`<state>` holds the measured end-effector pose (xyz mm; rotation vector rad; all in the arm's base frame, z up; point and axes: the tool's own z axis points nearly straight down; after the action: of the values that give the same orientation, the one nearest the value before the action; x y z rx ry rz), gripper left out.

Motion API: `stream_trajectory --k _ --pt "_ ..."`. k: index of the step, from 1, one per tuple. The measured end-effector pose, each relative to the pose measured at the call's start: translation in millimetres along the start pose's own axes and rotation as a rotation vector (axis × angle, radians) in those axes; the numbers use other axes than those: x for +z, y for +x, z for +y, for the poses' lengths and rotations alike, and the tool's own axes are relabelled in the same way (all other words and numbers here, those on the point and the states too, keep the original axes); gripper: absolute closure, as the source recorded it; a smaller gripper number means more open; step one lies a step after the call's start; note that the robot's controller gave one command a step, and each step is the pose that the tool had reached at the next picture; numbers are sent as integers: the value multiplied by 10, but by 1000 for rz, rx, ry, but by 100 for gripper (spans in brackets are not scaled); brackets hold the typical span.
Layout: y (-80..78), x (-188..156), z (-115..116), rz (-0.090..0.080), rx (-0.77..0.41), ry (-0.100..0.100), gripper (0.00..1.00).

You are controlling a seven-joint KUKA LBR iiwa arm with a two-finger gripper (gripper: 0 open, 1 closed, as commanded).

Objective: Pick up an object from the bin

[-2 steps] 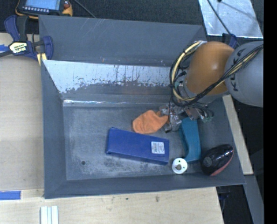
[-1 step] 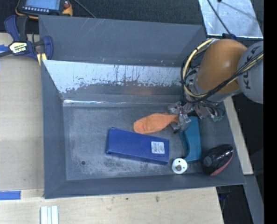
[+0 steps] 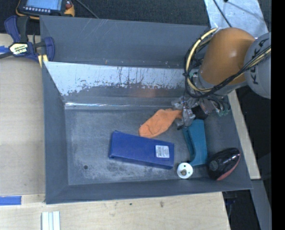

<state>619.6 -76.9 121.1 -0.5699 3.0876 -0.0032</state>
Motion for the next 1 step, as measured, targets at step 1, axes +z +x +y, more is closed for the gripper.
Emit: stream_trajectory --k 1 --pt "-37 -108 112 -8 -9 -1 100"
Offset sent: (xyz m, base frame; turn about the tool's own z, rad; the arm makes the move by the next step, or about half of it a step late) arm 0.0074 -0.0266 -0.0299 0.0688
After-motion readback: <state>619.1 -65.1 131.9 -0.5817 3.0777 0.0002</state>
